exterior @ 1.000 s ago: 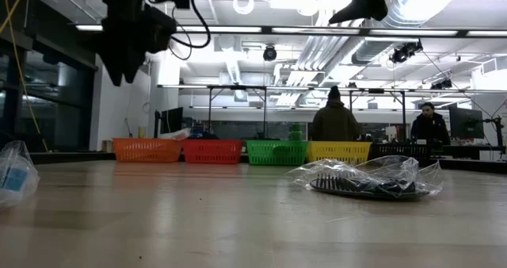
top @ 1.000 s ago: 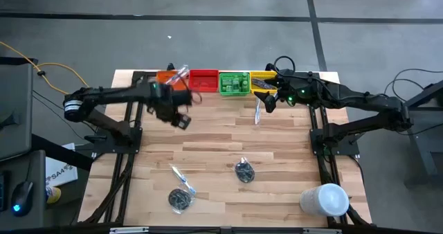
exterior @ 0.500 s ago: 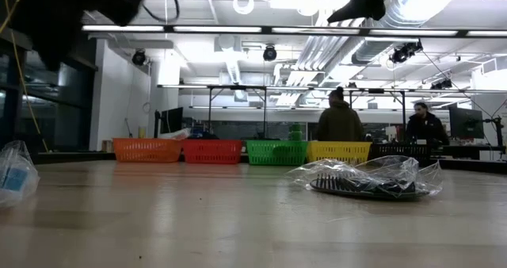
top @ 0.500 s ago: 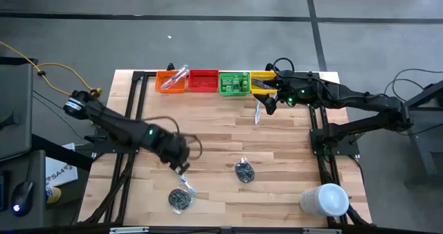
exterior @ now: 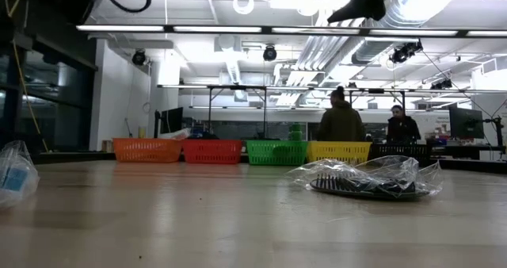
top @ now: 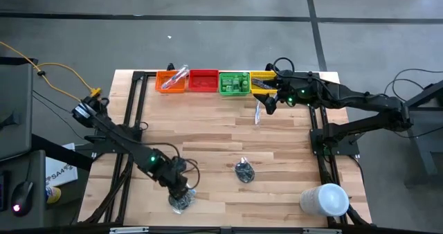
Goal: Pick & Place Travel size toiletries
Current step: Put the black hairbrush into the red bin
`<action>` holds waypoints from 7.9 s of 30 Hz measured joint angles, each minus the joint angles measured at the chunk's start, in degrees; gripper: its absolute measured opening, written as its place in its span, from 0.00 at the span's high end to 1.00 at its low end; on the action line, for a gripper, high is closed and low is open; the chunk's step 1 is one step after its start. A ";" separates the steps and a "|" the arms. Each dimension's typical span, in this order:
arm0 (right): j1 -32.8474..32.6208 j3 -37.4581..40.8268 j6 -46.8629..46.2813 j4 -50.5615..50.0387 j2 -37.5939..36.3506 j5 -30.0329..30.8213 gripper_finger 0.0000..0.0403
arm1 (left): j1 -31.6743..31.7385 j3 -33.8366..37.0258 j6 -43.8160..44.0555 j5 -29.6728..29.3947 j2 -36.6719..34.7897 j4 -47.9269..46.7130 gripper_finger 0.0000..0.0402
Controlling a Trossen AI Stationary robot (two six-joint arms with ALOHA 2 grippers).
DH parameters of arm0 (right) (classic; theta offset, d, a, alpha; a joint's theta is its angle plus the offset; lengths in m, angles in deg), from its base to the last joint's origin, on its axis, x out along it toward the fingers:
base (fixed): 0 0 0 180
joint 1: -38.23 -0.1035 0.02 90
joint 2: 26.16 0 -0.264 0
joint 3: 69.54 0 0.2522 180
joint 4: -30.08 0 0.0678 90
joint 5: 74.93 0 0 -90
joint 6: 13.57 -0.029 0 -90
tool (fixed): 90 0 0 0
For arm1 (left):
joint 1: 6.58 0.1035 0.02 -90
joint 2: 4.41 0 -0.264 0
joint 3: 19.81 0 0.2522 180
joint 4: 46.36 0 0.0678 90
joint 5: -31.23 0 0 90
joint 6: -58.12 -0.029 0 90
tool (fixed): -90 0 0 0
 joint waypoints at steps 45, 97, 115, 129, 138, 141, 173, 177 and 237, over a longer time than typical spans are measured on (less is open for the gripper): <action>0.00 0.00 -0.37 -3.74 0.81 -0.15 0.12 | -4.10 -0.22 1.41 3.57 17.73 6.73 0.72; 0.00 0.00 -0.79 -4.51 0.94 -0.37 0.12 | 13.81 -8.24 -22.99 -13.79 0.38 -21.14 1.00; 0.02 0.00 2.00 -4.36 0.94 0.06 0.12 | 51.97 -10.97 -50.32 -13.53 -0.45 -0.98 1.00; 0.00 0.00 3.69 -4.31 0.94 0.15 0.12 | 72.26 -16.60 -58.27 -14.19 6.95 6.40 1.00; 0.02 0.00 3.56 -4.31 0.96 0.27 0.12 | 75.05 -23.31 -61.79 -12.36 15.49 8.30 1.00; 0.02 0.00 3.14 -4.31 0.96 0.37 0.12 | 75.06 -25.16 -61.76 -13.20 17.64 8.42 1.00; 0.00 0.00 3.41 -4.35 0.96 0.47 0.12 | 75.04 -25.40 -54.96 -19.66 21.23 5.62 0.97; 0.00 0.00 3.50 -4.35 0.96 0.17 0.12 | 75.06 -25.38 -54.96 -19.75 21.23 5.90 0.90; -28.15 0.00 -7.29 2.17 41.49 -11.96 0.12 | 41.20 3.34 -49.13 -22.48 -32.10 -12.16 0.80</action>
